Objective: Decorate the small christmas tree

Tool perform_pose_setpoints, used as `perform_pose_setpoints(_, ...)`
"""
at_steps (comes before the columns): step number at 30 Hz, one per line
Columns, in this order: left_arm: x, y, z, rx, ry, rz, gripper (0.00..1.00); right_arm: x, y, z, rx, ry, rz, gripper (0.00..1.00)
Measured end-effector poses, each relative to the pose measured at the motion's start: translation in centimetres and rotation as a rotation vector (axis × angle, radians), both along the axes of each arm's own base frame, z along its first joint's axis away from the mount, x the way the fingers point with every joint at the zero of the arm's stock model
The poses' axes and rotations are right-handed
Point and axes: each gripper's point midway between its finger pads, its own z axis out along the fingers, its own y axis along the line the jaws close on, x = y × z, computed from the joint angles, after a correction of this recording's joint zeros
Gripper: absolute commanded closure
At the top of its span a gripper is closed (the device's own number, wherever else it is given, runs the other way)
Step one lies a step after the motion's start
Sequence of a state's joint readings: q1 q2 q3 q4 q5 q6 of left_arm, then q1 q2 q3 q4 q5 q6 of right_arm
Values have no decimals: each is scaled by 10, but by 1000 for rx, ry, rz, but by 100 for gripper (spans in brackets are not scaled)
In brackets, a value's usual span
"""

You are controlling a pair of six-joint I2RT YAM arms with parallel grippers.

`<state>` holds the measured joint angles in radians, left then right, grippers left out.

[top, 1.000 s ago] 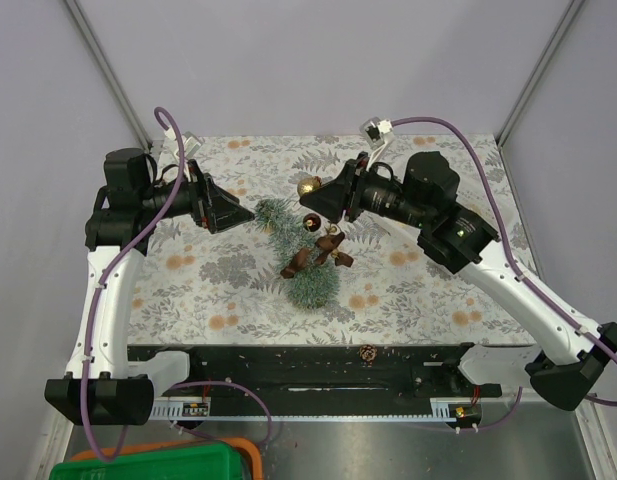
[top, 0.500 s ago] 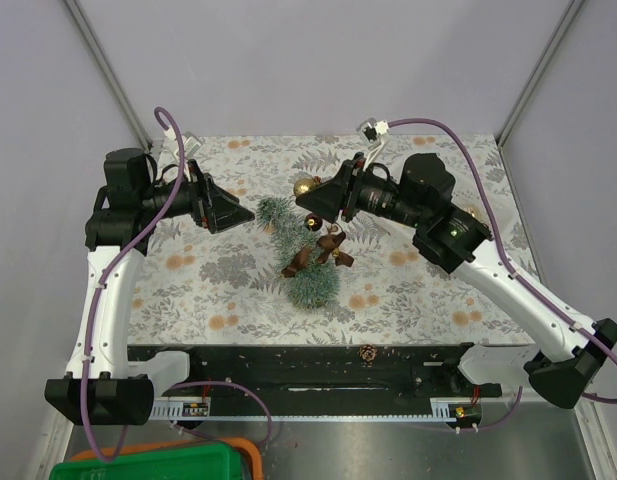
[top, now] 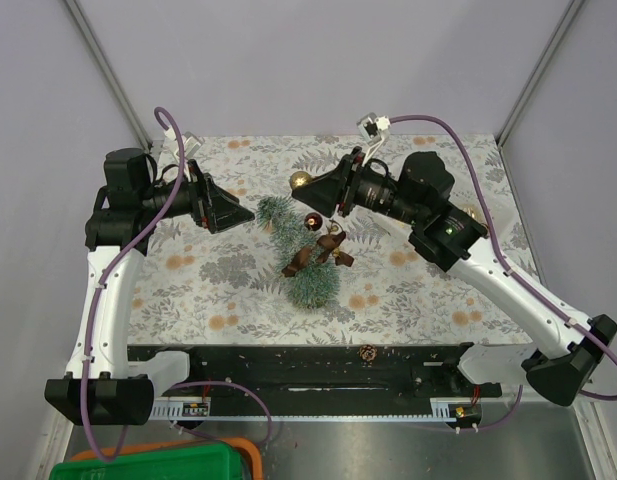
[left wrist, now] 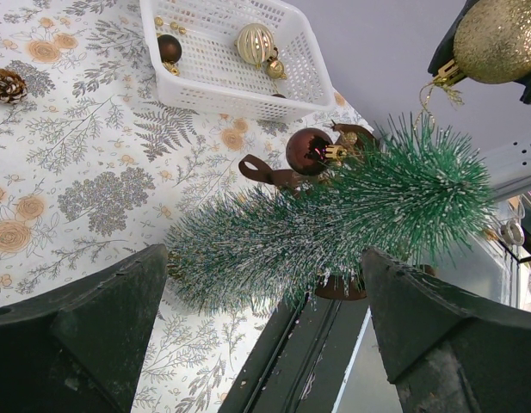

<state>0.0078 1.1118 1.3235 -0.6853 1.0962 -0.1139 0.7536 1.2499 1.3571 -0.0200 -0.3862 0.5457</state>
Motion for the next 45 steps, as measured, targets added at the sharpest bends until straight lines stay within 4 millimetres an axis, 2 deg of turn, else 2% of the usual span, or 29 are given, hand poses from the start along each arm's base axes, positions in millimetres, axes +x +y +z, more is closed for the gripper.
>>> perform_pose_setpoints(4,0,0,0,0,0,0,1,3,3,1,11,-4,4,50)
perform_pose_setpoints(10,0,0,0,0,0,0,1,7,13,-10,2,24,28,51)
perform_pose_setpoints(18,0,0,0,0,0,-1,1,8,14,-18,-4,39,26,50)
perform_pose_setpoints(23,0,0,0,0,0,-1,1,10,11,-24,-13,47,16,50)
perform_pose_setpoints(29,0,0,-1,0,2,-1,1,6,-4,-34,-28,62,-7,50)
perform_pose_setpoints(37,0,0,-1,0,2,-1,1,-7,-15,-16,8,27,-6,50)
perform_pose_setpoints(45,0,0,-1,0,2,0,1,-9,-15,-15,8,26,1,42)
